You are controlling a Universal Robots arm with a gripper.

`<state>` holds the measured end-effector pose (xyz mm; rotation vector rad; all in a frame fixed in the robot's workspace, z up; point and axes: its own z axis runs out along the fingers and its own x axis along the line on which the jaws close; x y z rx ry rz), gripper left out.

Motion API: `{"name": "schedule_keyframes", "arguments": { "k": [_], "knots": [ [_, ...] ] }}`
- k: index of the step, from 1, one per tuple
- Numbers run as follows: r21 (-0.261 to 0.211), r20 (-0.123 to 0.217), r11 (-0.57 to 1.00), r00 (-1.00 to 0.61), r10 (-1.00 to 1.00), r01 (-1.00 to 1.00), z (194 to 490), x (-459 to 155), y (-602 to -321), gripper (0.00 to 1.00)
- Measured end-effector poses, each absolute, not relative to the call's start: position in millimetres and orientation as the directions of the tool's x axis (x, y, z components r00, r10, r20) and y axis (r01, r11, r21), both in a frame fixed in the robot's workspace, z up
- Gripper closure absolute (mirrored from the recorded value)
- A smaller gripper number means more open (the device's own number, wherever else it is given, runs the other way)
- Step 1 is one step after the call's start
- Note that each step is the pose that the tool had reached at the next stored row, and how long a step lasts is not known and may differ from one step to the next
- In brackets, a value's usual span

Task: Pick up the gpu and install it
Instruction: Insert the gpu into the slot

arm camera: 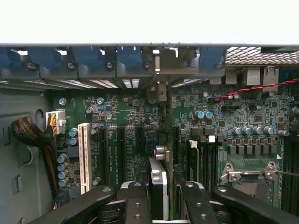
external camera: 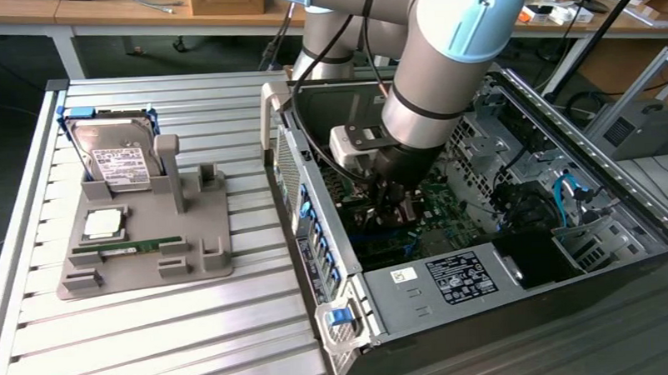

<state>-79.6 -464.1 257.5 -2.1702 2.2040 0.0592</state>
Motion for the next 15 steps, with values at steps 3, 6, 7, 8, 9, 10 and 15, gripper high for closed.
{"name": "schedule_keyframes", "arguments": {
  "k": [3, 6, 7, 8, 9, 10, 15],
  "knots": [
    [-0.006, -0.061, 0.016, -0.015, -0.998, -1.000, 257.3, -79.6, -463.8, 0.70],
    [-0.006, -0.061, 0.016, -0.015, -0.998, -1.000, 256.7, -79.8, -464.2, 0.70],
    [-0.006, -0.061, 0.016, -0.015, -0.998, -1.000, 256.5, -79.7, -464.5, 0.70],
    [-0.006, -0.061, 0.016, -0.015, -0.998, -1.000, 256.4, -79.7, -464.6, 0.70],
    [-0.006, -0.061, 0.016, -0.015, -0.998, -1.000, 256.3, -79.6, -464.7, 0.70],
    [-0.006, -0.061, 0.016, -0.015, -0.998, -1.000, 256.1, -79.6, -464.8, 0.70],
    [-0.006, -0.061, 0.016, -0.015, -0.998, -1.000, 254.1, -79.4, -464.8, 0.70]
  ]
}}
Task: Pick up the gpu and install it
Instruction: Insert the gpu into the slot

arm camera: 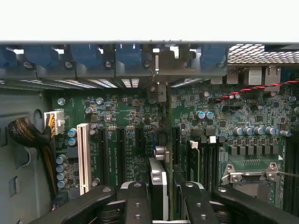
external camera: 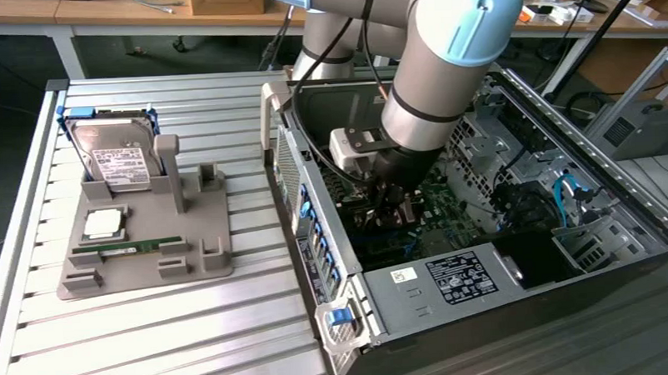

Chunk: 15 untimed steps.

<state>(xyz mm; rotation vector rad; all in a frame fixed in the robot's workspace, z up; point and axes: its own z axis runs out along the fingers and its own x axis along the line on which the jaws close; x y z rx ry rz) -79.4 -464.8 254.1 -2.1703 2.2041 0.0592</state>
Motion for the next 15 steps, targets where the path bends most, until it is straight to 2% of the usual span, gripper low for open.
{"name": "schedule_keyframes", "arguments": {
  "k": [15],
  "knots": [
    [-0.006, -0.060, 0.016, -0.015, -0.998, -1.000, 252.6, -78.9, -464.8, 0.70]
  ]
}}
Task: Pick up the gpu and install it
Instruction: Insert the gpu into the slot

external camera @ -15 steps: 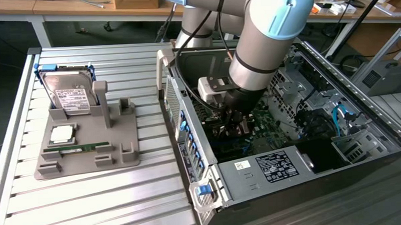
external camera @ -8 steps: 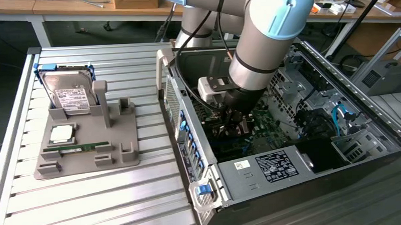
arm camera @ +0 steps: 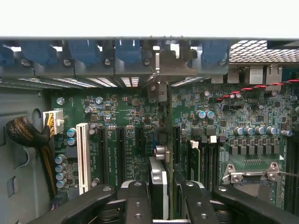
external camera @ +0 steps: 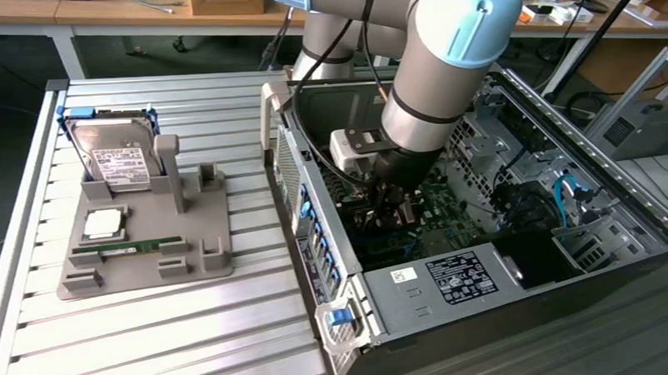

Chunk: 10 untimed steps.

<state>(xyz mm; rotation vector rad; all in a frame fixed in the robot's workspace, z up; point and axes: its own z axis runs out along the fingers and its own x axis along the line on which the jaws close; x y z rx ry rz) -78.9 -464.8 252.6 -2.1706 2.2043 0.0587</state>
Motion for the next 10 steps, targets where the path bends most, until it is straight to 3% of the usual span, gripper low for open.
{"name": "schedule_keyframes", "arguments": {
  "k": [6, 8, 10],
  "knots": [
    [-0.007, -0.057, 0.016, -0.015, -0.998, -1.000, 252.1, -78.9, -464.7, 0.70],
    [-0.007, -0.030, 0.015, -0.015, -0.999, -1.000, 252.2, -78.9, -464.7, 0.70],
    [-0.007, -0.024, 0.015, -0.015, -1.000, -1.000, 252.3, -78.9, -464.7, 0.70]
  ]
}}
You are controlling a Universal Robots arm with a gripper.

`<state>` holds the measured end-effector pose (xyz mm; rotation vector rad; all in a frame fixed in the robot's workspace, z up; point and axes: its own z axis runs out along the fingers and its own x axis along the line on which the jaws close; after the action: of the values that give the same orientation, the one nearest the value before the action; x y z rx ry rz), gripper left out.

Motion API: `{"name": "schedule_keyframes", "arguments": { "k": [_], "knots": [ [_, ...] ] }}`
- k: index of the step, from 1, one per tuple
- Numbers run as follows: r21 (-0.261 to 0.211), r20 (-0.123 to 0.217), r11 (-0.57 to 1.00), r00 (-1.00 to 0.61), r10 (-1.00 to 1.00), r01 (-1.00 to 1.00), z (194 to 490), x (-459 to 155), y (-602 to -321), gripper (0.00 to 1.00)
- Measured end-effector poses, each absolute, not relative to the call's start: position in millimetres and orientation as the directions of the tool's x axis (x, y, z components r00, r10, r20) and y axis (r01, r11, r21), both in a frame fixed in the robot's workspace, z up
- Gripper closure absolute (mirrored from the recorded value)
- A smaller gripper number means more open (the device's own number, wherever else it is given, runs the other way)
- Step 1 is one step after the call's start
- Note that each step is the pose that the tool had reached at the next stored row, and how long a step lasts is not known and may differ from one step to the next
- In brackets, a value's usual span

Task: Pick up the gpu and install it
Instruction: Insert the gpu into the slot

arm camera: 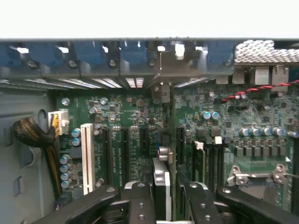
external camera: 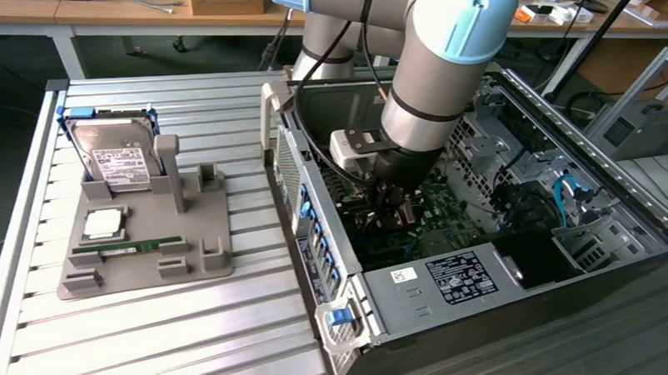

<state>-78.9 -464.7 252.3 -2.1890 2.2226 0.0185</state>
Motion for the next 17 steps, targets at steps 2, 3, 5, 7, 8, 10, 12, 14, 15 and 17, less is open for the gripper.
{"name": "schedule_keyframes", "arguments": {
  "k": [2, 3, 5, 7, 8, 10, 12, 14, 15, 17],
  "knots": [
    [-0.007, -0.024, 0.015, -0.015, -1.000, -1.000, 252.6, -78.9, -464.7, 0.70],
    [-0.007, -0.024, 0.015, -0.015, -1.000, -1.000, 252.8, -78.9, -464.5, 0.70],
    [-0.007, -0.023, 0.015, -0.015, -1.000, -1.000, 253.3, -78.8, -463.7, 0.70],
    [-0.007, -0.025, 0.015, -0.015, -1.000, -1.000, 253.5, -78.9, -463.6, 0.70],
    [-0.007, -0.028, 0.015, -0.015, -0.999, -1.000, 253.5, -78.9, -463.5, 0.70],
    [-0.007, -0.045, 0.015, -0.015, -0.999, -1.000, 253.5, -78.9, -463.5, 0.70],
    [-0.006, -0.078, 0.015, -0.015, -0.997, -1.000, 253.7, -78.9, -463.6, 0.70],
    [-0.005, -0.103, 0.015, -0.015, -0.995, -1.000, 254.2, -78.9, -463.7, 0.70],
    [-0.005, -0.107, 0.015, -0.015, -0.994, -1.000, 254.3, -78.9, -463.7, 0.70],
    [-0.005, -0.110, 0.016, -0.015, -0.994, -1.000, 254.0, -78.8, -463.5, 0.70]
  ]
}}
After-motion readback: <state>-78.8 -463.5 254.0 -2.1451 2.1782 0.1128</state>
